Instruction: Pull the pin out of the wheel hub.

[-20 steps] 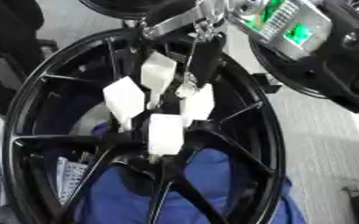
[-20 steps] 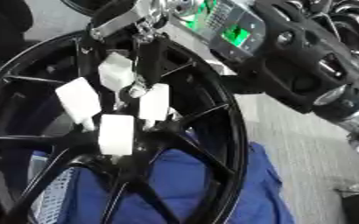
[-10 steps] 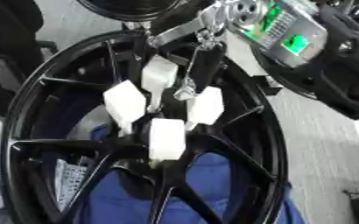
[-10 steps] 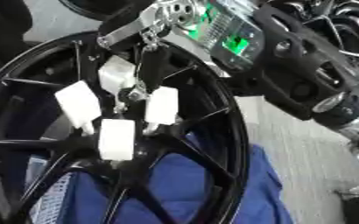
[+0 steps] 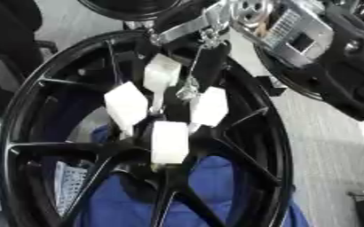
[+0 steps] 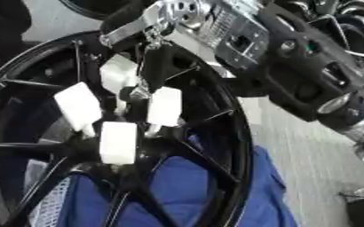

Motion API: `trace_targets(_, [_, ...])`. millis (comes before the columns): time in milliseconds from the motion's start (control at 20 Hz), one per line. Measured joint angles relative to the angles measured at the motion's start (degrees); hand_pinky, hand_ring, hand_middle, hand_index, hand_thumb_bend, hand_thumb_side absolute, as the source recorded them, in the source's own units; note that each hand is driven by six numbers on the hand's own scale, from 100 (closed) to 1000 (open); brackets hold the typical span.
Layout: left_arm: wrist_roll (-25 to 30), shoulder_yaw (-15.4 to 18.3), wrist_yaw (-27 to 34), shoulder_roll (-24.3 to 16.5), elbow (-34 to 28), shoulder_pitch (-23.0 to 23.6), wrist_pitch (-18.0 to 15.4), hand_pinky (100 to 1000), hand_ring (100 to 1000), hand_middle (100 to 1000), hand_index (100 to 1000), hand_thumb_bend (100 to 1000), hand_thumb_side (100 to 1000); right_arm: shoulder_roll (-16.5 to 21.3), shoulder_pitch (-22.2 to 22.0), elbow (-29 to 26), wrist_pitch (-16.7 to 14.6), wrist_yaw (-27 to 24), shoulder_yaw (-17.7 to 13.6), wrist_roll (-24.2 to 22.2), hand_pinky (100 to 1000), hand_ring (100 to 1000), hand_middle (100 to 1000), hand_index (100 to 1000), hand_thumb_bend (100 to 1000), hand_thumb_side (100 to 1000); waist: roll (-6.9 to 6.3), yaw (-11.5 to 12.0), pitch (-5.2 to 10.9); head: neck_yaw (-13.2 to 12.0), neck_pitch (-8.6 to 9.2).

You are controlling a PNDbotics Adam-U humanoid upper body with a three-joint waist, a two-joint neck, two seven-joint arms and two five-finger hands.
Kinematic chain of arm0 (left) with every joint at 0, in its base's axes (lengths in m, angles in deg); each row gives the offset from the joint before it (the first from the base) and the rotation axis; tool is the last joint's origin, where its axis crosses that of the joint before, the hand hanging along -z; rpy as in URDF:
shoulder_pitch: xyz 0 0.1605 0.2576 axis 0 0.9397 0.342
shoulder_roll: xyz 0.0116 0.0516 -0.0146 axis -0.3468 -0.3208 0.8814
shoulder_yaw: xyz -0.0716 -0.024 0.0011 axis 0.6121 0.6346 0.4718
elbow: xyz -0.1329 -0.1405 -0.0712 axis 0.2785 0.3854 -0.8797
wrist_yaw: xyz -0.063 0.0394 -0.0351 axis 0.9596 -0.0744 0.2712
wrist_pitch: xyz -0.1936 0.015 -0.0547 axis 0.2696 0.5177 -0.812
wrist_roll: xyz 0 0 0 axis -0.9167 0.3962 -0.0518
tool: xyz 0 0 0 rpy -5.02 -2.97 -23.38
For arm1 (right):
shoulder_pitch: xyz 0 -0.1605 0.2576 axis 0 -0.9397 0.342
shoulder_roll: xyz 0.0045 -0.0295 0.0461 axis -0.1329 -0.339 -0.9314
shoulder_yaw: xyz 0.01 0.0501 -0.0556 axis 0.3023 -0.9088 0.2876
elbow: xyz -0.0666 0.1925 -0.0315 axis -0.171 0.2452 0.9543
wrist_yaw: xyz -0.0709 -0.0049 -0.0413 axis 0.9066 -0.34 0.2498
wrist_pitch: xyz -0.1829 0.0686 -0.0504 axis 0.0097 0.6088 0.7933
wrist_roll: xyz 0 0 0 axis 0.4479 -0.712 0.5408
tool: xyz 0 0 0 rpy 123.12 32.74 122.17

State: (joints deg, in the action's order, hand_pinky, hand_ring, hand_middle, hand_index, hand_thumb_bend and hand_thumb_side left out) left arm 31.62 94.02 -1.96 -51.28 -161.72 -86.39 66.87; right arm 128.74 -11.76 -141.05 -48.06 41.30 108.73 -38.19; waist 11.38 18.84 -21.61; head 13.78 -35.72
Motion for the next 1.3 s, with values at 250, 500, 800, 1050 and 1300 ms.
trace_targets(250, [0.04, 0.00, -0.03, 0.01, 0.00, 0.01, 0.04, 781, 612, 610, 809, 113, 467, 0.09, 0.27, 0.85, -0.87, 0.71, -0.01, 0.07, 935, 867, 809, 858, 349, 100, 0.07, -0.11, 0.00, -0.04, 0.10])
trace_targets(500, [0.05, 0.00, -0.03, 0.41, 0.00, 0.02, 0.05, 782, 612, 611, 809, 114, 468, 0.16, 0.45, 2.00, -1.71, 1.28, -0.04, 0.11, 937, 872, 820, 862, 347, 100, 0.20, -0.24, 0.00, -0.11, 0.58])
trace_targets(800, [0.06, 0.01, -0.04, 0.44, 0.00, 0.03, 0.06, 782, 612, 610, 809, 113, 470, 0.67, -0.60, 3.86, -2.54, 2.45, 0.43, -0.01, 935, 873, 813, 855, 352, 100, 0.20, -0.39, -0.38, -0.17, 1.01])
trace_targets(1050, [0.07, 0.01, -0.04, 0.46, 0.00, 0.03, 0.07, 782, 612, 611, 809, 112, 474, 0.67, -0.59, 4.18, -2.63, 2.22, 0.38, -0.08, 918, 825, 652, 766, 343, 100, 0.20, -0.42, -0.38, -0.15, 1.08])
trace_targets(1300, [0.13, 0.02, -0.06, 0.49, 0.00, 0.04, 0.13, 783, 612, 611, 809, 111, 479, 0.65, -0.56, 4.14, -1.45, 0.43, -0.02, 0.53, 900, 786, 531, 679, 230, 100, 0.20, -0.44, -0.38, -0.15, 1.08])
